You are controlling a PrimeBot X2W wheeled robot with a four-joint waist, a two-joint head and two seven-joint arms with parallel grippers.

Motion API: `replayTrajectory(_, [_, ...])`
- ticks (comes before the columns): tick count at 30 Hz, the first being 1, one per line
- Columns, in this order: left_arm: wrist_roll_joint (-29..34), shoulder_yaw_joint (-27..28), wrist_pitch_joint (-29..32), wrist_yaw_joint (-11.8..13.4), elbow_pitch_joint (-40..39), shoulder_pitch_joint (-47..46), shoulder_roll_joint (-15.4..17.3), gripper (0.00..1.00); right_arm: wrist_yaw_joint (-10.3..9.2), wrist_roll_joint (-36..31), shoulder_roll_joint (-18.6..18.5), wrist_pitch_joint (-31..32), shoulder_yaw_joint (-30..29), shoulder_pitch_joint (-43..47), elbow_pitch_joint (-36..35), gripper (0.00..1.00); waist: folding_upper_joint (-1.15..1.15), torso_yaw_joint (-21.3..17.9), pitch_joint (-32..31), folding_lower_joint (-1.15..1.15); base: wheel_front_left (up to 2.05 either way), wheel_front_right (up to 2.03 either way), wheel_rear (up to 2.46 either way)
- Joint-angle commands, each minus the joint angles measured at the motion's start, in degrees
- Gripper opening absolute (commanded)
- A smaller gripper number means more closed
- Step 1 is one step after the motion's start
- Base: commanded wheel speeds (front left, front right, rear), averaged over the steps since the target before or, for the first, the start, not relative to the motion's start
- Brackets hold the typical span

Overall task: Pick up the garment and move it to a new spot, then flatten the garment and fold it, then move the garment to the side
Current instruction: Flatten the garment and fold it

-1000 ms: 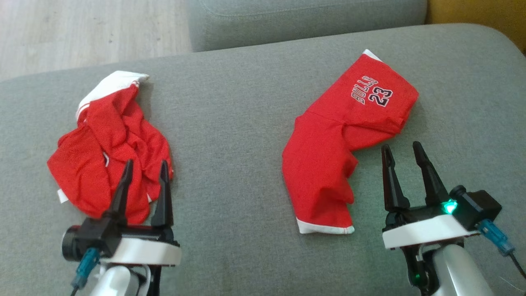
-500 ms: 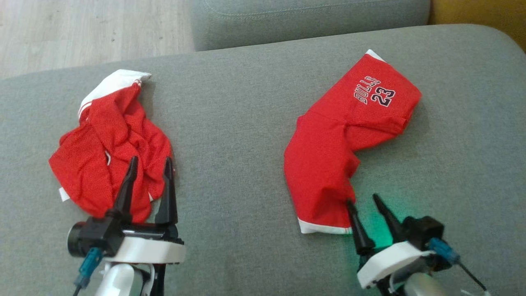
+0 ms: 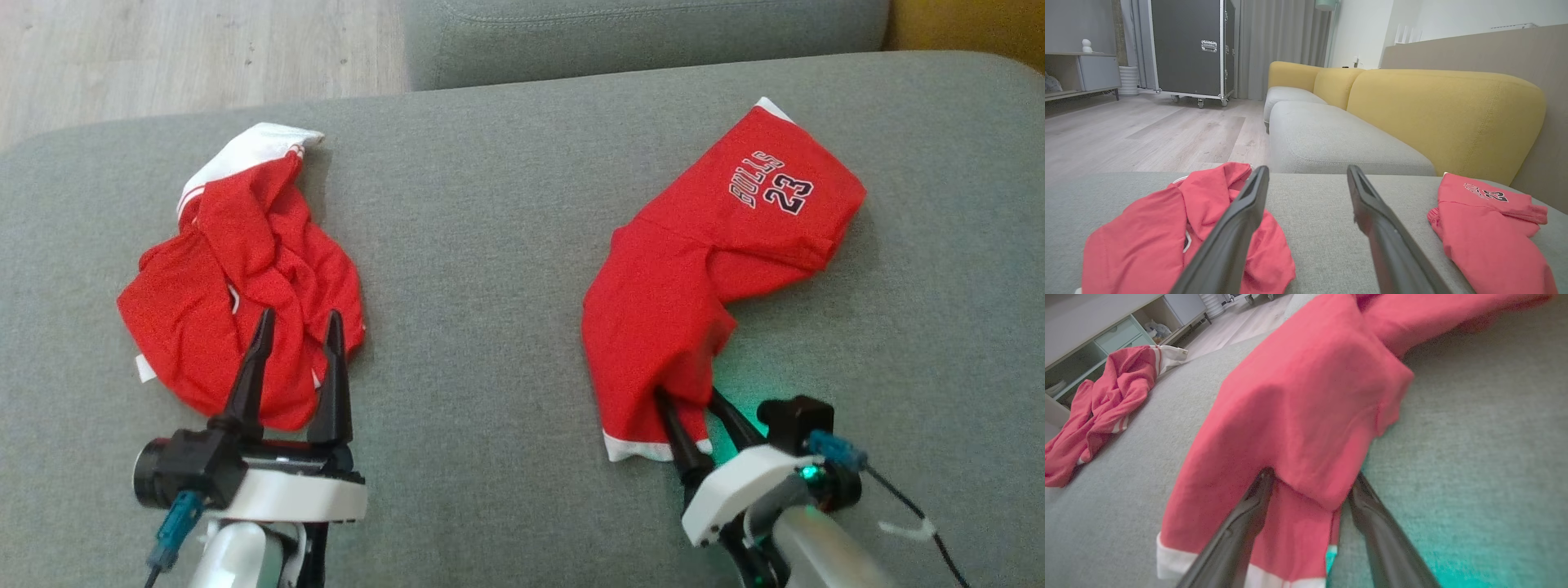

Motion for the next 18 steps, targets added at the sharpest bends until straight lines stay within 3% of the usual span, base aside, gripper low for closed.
replayTrajectory(1, [0.6,2.5,-0.5,-0.3,-1.4,-1.0,0.0,1.0,-0.04,-0.3,-0.1,-0.6,1.5,-2.3,0.0,0.0,0.0,0.0,0.0,0.0,0.0,0.0,0.0])
replayTrajectory(5, [1.1,3.5,-0.5,-0.5,-1.2,-0.6,-0.4,1.0,-0.04,-3.6,-0.1,-1.6,-3.7,-4.5,2.3,0.0,0.0,-0.8,-0.4,0.0,0.0,0.0,0.0])
replayTrajectory(12, [1.8,5.1,-0.5,-1.1,-1.6,0.2,-1.2,1.0,-0.04,-18.9,-0.4,-1.8,-23.6,-6.0,0.7,0.0,0.0,-3.6,-1.3,0.0,0.0,0.0,0.0])
replayTrajectory(13, [2.0,5.4,-0.5,-1.3,-1.7,0.2,-1.4,1.0,-0.04,-23.1,-0.7,-1.4,-29.3,-6.2,-0.9,0.0,0.0,-4.3,-1.4,0.0,0.0,0.0,0.0])
replayTrajectory(18, [2.2,5.5,-0.5,-1.7,-1.7,0.0,-1.9,1.0,-0.04,-30.0,-0.6,2.2,-39.0,-6.6,-4.3,0.0,0.0,-4.9,-1.3,0.0,0.0,0.0,0.0])
